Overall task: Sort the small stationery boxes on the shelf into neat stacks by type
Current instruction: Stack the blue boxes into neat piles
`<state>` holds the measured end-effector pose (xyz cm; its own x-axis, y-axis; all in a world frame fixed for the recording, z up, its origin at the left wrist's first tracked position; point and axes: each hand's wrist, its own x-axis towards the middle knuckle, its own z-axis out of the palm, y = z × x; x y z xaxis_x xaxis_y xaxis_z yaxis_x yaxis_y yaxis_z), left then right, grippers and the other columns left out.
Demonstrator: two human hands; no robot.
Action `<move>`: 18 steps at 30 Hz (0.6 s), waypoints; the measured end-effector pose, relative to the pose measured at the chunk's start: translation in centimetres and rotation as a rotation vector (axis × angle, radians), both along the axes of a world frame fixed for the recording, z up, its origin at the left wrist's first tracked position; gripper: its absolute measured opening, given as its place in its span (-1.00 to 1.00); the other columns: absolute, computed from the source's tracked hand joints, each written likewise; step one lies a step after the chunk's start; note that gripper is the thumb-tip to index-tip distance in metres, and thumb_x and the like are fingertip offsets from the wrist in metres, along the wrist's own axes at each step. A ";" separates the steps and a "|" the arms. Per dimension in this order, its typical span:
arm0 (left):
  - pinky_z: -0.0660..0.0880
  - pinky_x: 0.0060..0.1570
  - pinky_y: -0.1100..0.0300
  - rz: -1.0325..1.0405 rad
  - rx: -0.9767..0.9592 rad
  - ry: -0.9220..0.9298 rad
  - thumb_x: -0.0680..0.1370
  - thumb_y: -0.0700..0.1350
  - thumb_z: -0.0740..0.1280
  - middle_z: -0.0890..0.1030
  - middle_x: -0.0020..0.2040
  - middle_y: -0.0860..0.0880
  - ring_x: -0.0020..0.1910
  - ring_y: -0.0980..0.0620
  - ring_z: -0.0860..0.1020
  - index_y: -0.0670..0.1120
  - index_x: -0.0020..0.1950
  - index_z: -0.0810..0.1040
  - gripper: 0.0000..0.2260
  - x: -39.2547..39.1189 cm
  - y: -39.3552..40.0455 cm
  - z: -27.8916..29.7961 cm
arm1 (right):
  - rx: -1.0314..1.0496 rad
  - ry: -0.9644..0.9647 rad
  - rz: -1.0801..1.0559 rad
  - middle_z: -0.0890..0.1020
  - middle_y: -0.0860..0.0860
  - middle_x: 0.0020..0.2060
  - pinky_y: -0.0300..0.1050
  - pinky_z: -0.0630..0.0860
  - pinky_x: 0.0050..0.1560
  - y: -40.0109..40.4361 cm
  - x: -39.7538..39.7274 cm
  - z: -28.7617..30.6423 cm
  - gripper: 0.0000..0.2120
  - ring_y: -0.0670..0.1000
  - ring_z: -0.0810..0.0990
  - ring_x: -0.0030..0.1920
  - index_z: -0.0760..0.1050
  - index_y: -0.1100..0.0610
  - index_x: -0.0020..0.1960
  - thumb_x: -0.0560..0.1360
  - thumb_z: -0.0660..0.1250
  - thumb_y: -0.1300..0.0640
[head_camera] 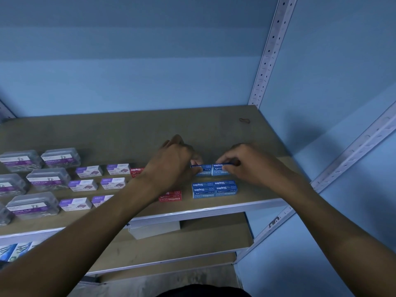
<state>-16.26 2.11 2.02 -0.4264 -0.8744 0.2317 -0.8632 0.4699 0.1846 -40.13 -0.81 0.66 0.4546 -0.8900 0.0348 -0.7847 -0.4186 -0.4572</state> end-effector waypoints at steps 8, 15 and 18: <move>0.31 -0.11 0.18 -0.032 0.049 0.021 0.52 0.10 0.38 0.69 -0.04 0.10 0.07 0.03 0.41 0.12 0.10 0.67 -0.80 0.0 1.6 -0.5 | 0.066 0.019 0.013 0.73 -0.22 -0.09 -0.42 0.36 -0.34 1.4 -0.2 -0.6 -0.79 -0.43 0.56 -0.18 0.69 -0.17 0.12 0.53 0.43 0.06; 0.33 -0.13 0.19 -0.043 0.097 0.030 0.54 0.08 0.36 0.70 -0.01 0.14 0.06 0.04 0.41 0.11 0.10 0.68 -0.81 0.0 1.7 -0.6 | 0.075 0.055 0.022 0.74 -0.16 -0.05 -0.36 0.41 -0.30 1.9 0.1 -0.5 -0.79 -0.27 0.60 -0.19 0.69 -0.14 0.13 0.55 0.39 0.08; 0.36 -0.12 0.18 -0.057 0.107 0.041 0.56 0.07 0.34 0.70 -0.01 0.14 0.03 0.04 0.40 0.10 0.09 0.68 -0.82 0.2 1.8 -0.8 | 0.074 0.077 0.033 0.74 -0.15 -0.04 -0.31 0.45 -0.27 2.1 0.3 -0.3 -0.81 -0.19 0.63 -0.16 0.70 -0.11 0.12 0.57 0.37 0.06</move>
